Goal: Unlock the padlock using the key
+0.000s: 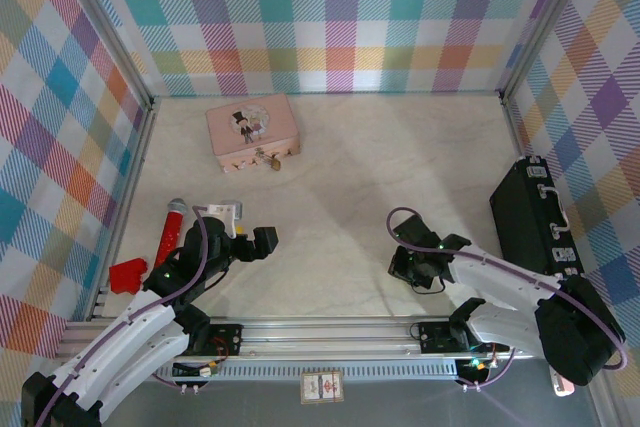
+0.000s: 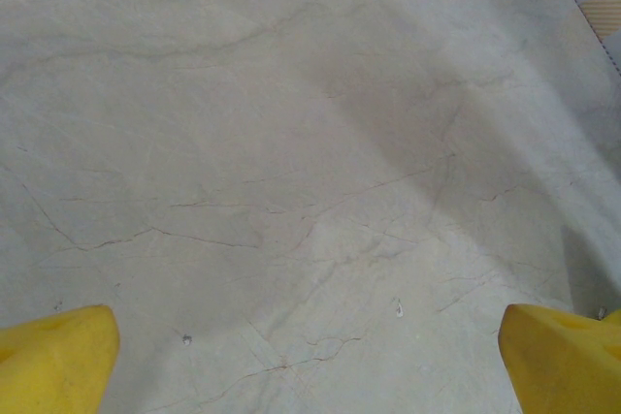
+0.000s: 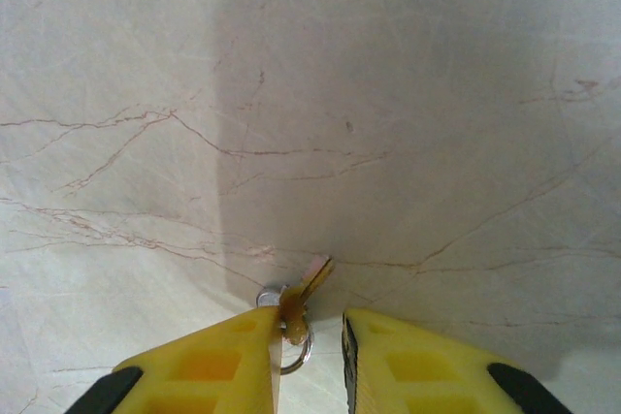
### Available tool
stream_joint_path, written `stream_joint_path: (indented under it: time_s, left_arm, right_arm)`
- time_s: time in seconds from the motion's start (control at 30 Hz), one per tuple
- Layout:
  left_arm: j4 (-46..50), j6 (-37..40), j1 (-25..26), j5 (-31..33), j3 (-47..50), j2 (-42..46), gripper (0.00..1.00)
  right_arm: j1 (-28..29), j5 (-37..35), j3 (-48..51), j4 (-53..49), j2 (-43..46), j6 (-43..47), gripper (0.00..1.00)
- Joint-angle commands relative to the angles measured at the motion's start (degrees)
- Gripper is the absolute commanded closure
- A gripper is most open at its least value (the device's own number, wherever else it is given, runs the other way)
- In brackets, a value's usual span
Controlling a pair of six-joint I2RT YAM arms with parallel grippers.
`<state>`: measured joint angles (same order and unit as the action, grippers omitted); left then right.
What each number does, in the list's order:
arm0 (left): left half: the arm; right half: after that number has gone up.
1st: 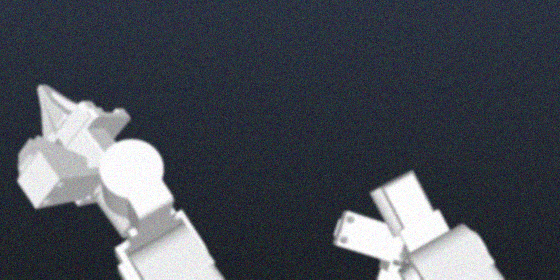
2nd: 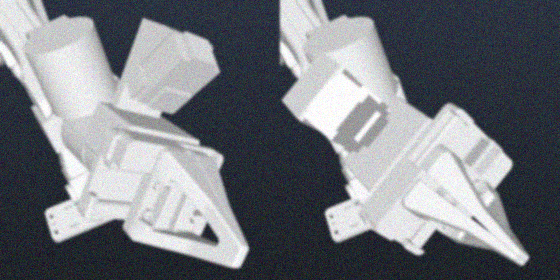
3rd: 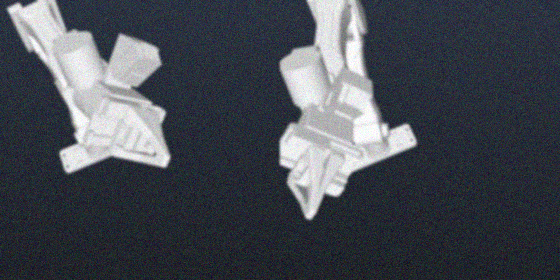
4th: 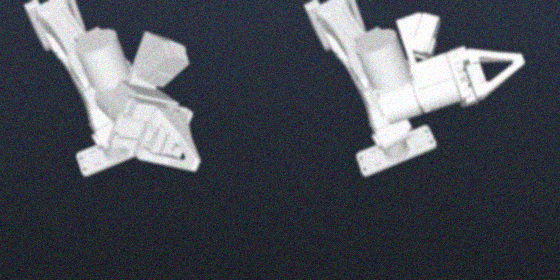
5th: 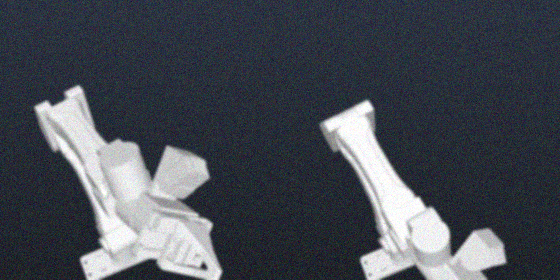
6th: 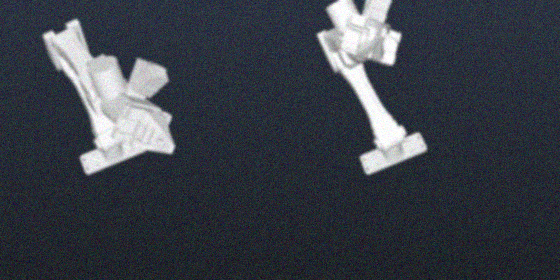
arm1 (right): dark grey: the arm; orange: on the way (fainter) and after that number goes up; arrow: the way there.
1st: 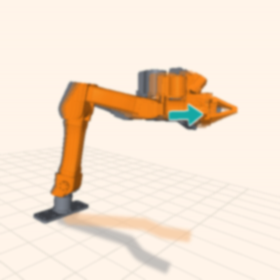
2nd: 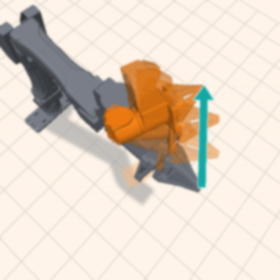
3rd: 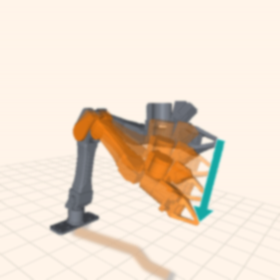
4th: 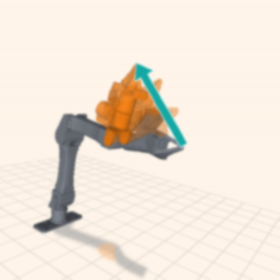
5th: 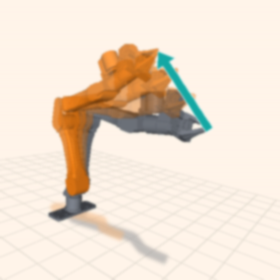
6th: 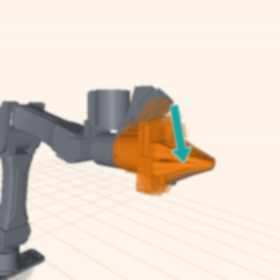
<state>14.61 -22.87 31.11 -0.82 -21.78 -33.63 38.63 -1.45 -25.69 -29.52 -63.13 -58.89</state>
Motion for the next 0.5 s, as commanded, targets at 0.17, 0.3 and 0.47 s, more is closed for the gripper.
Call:
stream_joint_path:
  time_s: [0.17, 0.3, 0.47]
  left_arm:
    - [-1.3, 0.3, 0.6, 0.5, 0.8, 0.7, 0.0]
    - [-1.3, 0.3, 0.6, 0.5, 0.8, 0.7, 0.0]
    - [-1.3, 0.3, 0.6, 0.6, 0.8, 0.8, 0.0]
  right_arm:
    - [0.9, -0.4, -1.6, 0.5, -1.0, 0.9, 0.76]
    - [1.0, -1.2, -2.1, 0.0, -0.4, 1.5, 0.77]
    - [1.0, -1.4, -3.1, -0.6, -1.1, 1.7, 0.77]
